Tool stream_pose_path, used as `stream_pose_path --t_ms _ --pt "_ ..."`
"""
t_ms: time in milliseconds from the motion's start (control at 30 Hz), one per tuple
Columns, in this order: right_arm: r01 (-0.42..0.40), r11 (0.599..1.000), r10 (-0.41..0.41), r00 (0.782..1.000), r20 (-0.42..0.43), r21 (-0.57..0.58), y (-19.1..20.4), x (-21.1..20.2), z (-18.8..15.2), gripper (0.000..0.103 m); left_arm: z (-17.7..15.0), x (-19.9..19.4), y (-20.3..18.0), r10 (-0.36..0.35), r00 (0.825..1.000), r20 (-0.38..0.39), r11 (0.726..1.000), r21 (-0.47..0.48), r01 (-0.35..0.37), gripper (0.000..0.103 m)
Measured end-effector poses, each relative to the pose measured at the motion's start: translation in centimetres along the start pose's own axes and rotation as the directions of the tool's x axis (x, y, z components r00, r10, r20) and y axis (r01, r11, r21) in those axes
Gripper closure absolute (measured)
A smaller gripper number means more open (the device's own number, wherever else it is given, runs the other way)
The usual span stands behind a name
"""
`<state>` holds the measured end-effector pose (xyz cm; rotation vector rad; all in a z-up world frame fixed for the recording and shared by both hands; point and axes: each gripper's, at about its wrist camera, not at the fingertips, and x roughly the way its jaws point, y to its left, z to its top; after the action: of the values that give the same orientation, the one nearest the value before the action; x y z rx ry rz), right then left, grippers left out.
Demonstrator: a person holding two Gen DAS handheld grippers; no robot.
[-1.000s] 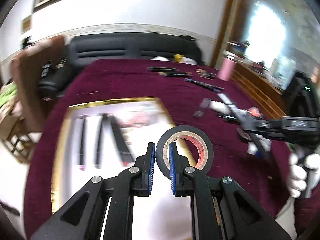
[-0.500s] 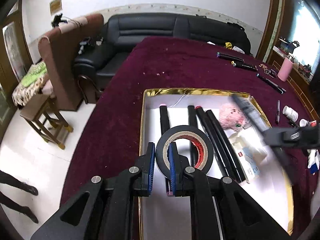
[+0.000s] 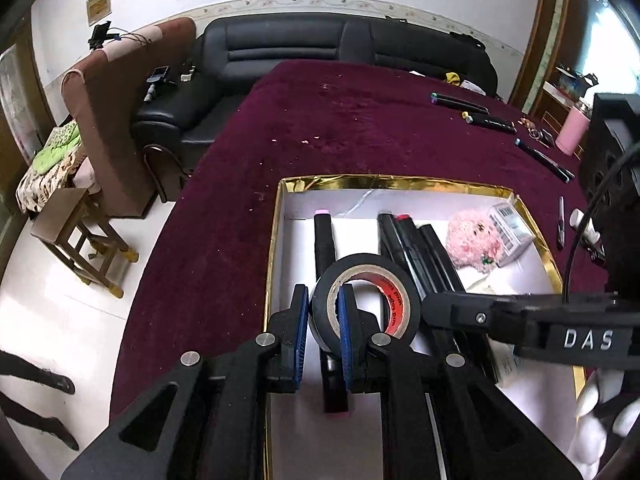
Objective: Organize objects
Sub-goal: 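Release the marker and tape roll into the tray with both grippers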
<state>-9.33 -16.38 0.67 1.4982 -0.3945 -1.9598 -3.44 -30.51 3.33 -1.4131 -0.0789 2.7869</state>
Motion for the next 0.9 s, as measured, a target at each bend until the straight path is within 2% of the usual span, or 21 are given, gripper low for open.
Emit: stream_pose_path --t_ms 100,167,300,433,467,533,600,700,733,767,800,833,867,900 --pt "0.014 1.000 -0.014 1.000 0.012 -0.008 0.2 0.0 0.2 0.088 0.4 0.0 0.3 0.002 1.000 0.002 1.000 -0.021 -0.002 0.090" --pt "0.028 0.999 -0.027 0.999 0.028 -0.019 0.1 -0.6 0.0 0.088 0.6 0.1 0.6 -0.002 1.000 -0.005 0.999 -0.039 0.002 0.075" --pt "0.011 1.000 -0.010 0.997 0.070 -0.016 0.2 -2.6 -0.2 0.087 0.8 -0.5 1.4 -0.050 0.999 -0.005 0.995 -0.090 0.049 0.074" --pt "-0.019 1.000 0.022 0.990 0.143 -0.022 -0.4 -7.0 -0.8 0.081 0.7 -3.3 2.3 -0.094 0.993 0.077 0.981 -0.161 0.105 0.074" --pt "-0.027 0.999 0.030 0.987 0.159 -0.022 -0.6 -8.1 -1.0 0.080 0.6 -4.3 2.2 -0.112 0.989 0.101 0.976 -0.176 0.129 0.070" --pt "-0.036 0.999 0.040 0.978 0.204 -0.022 -1.2 -10.8 -1.6 0.070 0.4 -6.0 1.9 -0.158 0.977 0.143 0.963 -0.198 0.185 0.062" --pt "-0.026 0.999 0.032 0.964 0.263 -0.025 -1.8 -13.8 -2.3 0.067 0.0 -7.7 0.9 -0.217 0.959 0.184 0.947 -0.198 0.252 0.062" --pt "0.043 0.998 -0.023 0.923 0.385 -0.043 -2.3 -19.0 -3.9 0.066 -0.3 -9.3 -1.4 -0.298 0.931 0.212 0.925 -0.176 0.336 0.059" --pt "0.095 0.995 -0.066 0.898 0.434 -0.044 -2.5 -21.0 -4.8 0.064 -0.3 -9.7 -2.4 -0.321 0.923 0.212 0.920 -0.163 0.358 0.056" --pt "0.177 0.983 -0.134 0.858 0.495 -0.039 -2.6 -23.1 -6.0 0.063 -0.4 -9.9 -3.7 -0.351 0.914 0.206 0.913 -0.140 0.382 0.056" --pt "0.271 0.962 -0.209 0.801 0.560 -0.028 -2.5 -25.0 -7.2 0.056 -0.4 -10.1 -5.2 -0.385 0.903 0.192 0.905 -0.114 0.410 0.056" --pt "0.376 0.926 -0.284 0.718 0.635 -0.011 -2.4 -27.1 -8.9 0.048 -0.5 -10.3 -6.7 -0.420 0.891 0.174 0.895 -0.086 0.438 0.056" --pt "0.458 0.889 -0.336 0.627 0.703 0.016 -2.4 -29.2 -10.8 0.024 -0.6 -10.3 -8.4 -0.451 0.879 0.153 0.885 -0.055 0.463 0.056" --pt "0.502 0.863 -0.361 0.542 0.759 0.052 -2.9 -31.1 -12.8 0.007 -0.7 -10.5 -10.0 -0.474 0.870 0.134 0.876 -0.023 0.481 0.056"
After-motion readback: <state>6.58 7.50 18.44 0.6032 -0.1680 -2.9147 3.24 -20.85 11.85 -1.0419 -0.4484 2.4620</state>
